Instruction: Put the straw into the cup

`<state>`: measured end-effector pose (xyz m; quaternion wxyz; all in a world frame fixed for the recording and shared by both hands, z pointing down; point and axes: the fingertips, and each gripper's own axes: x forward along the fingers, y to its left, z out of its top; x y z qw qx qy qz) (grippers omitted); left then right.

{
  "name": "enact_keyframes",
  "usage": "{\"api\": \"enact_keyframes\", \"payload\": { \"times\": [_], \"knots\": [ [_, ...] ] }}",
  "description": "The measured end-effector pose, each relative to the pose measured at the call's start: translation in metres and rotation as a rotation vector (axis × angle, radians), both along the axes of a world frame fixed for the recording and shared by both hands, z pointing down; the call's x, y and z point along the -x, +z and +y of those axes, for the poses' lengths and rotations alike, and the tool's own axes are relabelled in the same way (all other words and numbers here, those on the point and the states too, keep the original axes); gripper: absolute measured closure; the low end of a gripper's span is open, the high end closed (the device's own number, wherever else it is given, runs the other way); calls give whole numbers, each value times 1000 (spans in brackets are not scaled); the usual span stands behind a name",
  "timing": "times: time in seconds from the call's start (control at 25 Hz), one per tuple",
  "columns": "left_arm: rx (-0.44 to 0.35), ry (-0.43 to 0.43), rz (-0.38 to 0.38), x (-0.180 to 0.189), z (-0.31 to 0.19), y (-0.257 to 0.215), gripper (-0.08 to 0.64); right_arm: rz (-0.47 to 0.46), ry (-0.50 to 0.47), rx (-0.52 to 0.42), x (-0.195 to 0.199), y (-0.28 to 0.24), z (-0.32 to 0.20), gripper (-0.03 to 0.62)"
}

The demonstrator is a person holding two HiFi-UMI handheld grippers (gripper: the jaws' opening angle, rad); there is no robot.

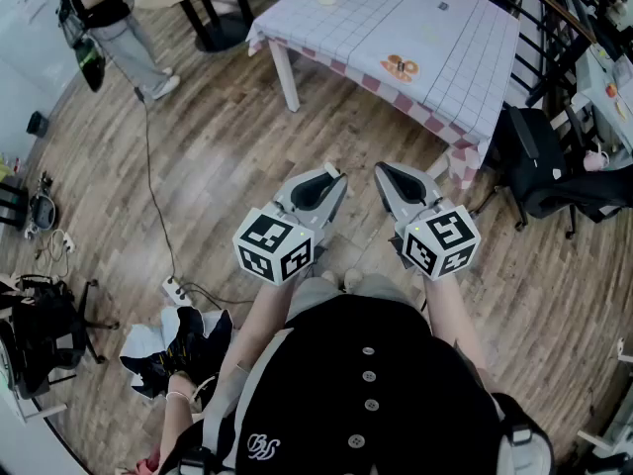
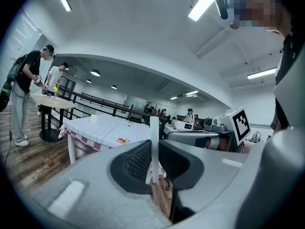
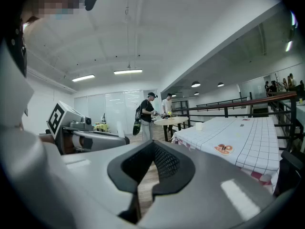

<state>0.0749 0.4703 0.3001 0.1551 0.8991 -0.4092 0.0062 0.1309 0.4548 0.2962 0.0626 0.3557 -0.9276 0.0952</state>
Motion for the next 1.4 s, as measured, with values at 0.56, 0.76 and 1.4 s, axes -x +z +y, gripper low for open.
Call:
{"api": "enact_keyframes", "payload": {
  "times": [0.56,0.76,1.4],
  "knots": [
    [-9,27,19,14,-9,0,514,9,6,7,25,7,3,594],
    [-18,25,30,24,-12,0,515,-12,-8,-13,38,6,4,592],
    [-12,19,35,60,-57,14,515,-22,40,98,59,48,-35,592]
  ]
}}
